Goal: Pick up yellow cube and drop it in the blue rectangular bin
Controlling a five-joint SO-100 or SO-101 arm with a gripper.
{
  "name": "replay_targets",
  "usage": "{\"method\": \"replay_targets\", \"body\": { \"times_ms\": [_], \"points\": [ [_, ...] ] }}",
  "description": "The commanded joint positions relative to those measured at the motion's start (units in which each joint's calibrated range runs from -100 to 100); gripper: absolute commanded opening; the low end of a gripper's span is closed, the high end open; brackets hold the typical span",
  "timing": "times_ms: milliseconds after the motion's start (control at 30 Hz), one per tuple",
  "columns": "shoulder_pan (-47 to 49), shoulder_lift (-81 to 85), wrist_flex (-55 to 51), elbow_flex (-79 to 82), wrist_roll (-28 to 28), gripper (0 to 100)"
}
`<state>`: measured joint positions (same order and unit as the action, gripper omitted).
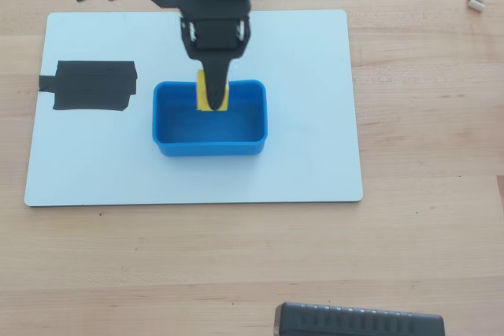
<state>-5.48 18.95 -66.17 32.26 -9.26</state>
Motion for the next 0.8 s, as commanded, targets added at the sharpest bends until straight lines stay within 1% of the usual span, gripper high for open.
{"method": "replay_targets", "body": {
  "times_ms": [0, 33, 100, 133, 300, 367, 433, 567, 633, 667, 767],
  "points": [
    [1.19, 3.85, 2.25, 0.46, -0.34, 19],
    [1.19, 3.85, 2.0, 0.19, -0.34, 21],
    [1.45, 3.85, 1.59, 0.1, -0.34, 29],
    [1.62, 3.85, 1.43, 0.19, -0.34, 31],
    [2.31, 4.69, 0.02, -0.17, -0.2, 32],
    [2.82, 6.18, -1.55, 0.01, 0.05, 31],
    [3.77, 9.89, -3.12, 1.55, 0.34, 27],
    [5.05, 19.83, -6.01, 6.55, 0.93, 12],
    [4.79, 24.38, -6.34, 9.92, 0.98, 3],
    [4.54, 26.52, -6.17, 11.64, 0.98, 0],
    [5.31, 33.49, -5.35, 18.28, 0.98, 0]
  ]
}}
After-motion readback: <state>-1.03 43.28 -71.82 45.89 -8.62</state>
